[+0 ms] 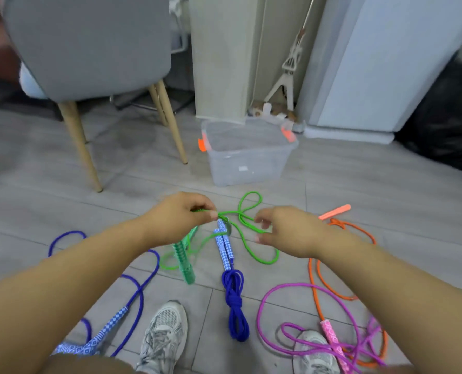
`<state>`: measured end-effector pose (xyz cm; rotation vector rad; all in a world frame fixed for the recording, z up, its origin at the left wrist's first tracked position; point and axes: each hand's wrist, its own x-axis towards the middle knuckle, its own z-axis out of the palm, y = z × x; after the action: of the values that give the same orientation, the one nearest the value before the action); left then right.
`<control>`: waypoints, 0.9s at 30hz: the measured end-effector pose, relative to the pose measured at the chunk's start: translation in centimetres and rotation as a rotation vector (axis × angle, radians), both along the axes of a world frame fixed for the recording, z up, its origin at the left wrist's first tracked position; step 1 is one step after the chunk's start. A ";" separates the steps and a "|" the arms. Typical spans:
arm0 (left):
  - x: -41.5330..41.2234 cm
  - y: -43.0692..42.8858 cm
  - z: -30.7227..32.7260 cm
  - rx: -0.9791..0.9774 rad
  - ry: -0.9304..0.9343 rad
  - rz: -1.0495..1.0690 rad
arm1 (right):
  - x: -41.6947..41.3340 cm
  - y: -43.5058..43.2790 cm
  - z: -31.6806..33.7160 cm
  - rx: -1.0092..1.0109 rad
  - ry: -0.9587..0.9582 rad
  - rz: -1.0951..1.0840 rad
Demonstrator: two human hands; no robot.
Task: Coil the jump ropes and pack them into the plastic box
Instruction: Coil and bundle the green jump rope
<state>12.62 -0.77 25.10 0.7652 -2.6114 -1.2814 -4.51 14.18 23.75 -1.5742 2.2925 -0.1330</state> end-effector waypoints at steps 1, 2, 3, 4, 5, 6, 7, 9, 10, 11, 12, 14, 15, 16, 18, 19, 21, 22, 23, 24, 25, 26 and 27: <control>0.1 0.9 1.0 0.049 0.048 0.001 | 0.7 0.5 1.1 -0.093 -0.058 -0.026; 0.2 1.9 2.0 0.086 0.092 -0.004 | 1.4 1.1 2.2 -0.192 -0.125 -0.043; 0.2 2.8 2.7 0.112 0.133 -0.014 | 2.1 1.7 3.1 -0.276 -0.194 -0.052; 0.3 3.7 3.4 0.131 0.172 -0.024 | 2.8 2.2 3.9 -0.336 -0.258 -0.053; 0.3 4.4 3.8 0.151 0.210 -0.031 | 3.3 2.7 4.4 -0.376 -0.310 -0.050; 0.3 5.0 4.1 0.167 0.243 -0.035 | 3.7 3.1 4.8 -0.407 -0.344 -0.042; 0.3 5.6 4.4 0.179 0.271 -0.036 | 4.0 3.7 5.0 -0.433 -0.358 -0.034; 0.2 6.4 4.6 0.204 0.318 -0.017 | 4.3 4.9 5.5 -0.447 -0.327 -0.040; 0.1 6.8 4.7 0.224 0.350 0.009 | 4.1 5.7 5.7 -0.437 -0.273 -0.054; 0.0 7.2 4.8 0.244 0.386 0.043 | 3.7 6.6 5.7 -0.424 -0.204 -0.075; 0.0 7.5 4.9 0.260 0.425 0.079 | 3.3 7.5 5.7 -0.407 -0.132 -0.112; -0.1 8.0 5.2 0.263 0.502 0.141 | 2.2 9.5 5.6 -0.404 -0.049 -0.217; -0.1 8.1 5.2 0.250 0.532 0.173 | 1.7 10.4 5.7 -0.421 -0.036 -0.277; -0.2 8.2 5.2 0.236 0.561 0.210 | 1.3 11.2 5.8 -0.438 -0.022 -0.338; -0.5 8.2 5.2 0.236 0.617 0.301 | 0.7 12.8 6.1 -0.492 0.033 -0.442; -0.8 8.1 5.2 0.261 0.650 0.347 | 0.5 13.5 6.3 -0.526 0.064 -0.495; -1.1 8.3 5.2 0.333 0.707 0.416 | 0.6 15.0 6.8 -0.629 0.080 -0.583; -1.2 8.5 5.2 0.360 0.709 0.425 | 0.6 15.6 6.9 -0.672 0.060 -0.621; -1.3 8.7 5.1 0.370 0.686 0.411 | 0.7 16.0 7.0 -0.687 0.032 -0.654; -1.4 9.1 4.9 0.365 0.642 0.376 | 0.6 16.1 6.9 -0.669 0.006 -0.664; -1.5 9.5 4.6 0.351 0.583 0.325 | 0.5 16.2 6.6 -0.637 -0.016 -0.660; -1.5 9.9 4.3 0.335 0.521 0.265 | 0.3 16.1 6.3 -0.602 -0.043 -0.662; -1.5 10.4 4.1 0.321 0.467 0.206 | 0.2 15.9 6.0 -0.573 -0.072 -0.677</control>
<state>11.15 9.59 29.19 0.6560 -1.9411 -1.6048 -4.30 30.05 29.75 -0.8835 2.7766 -1.0700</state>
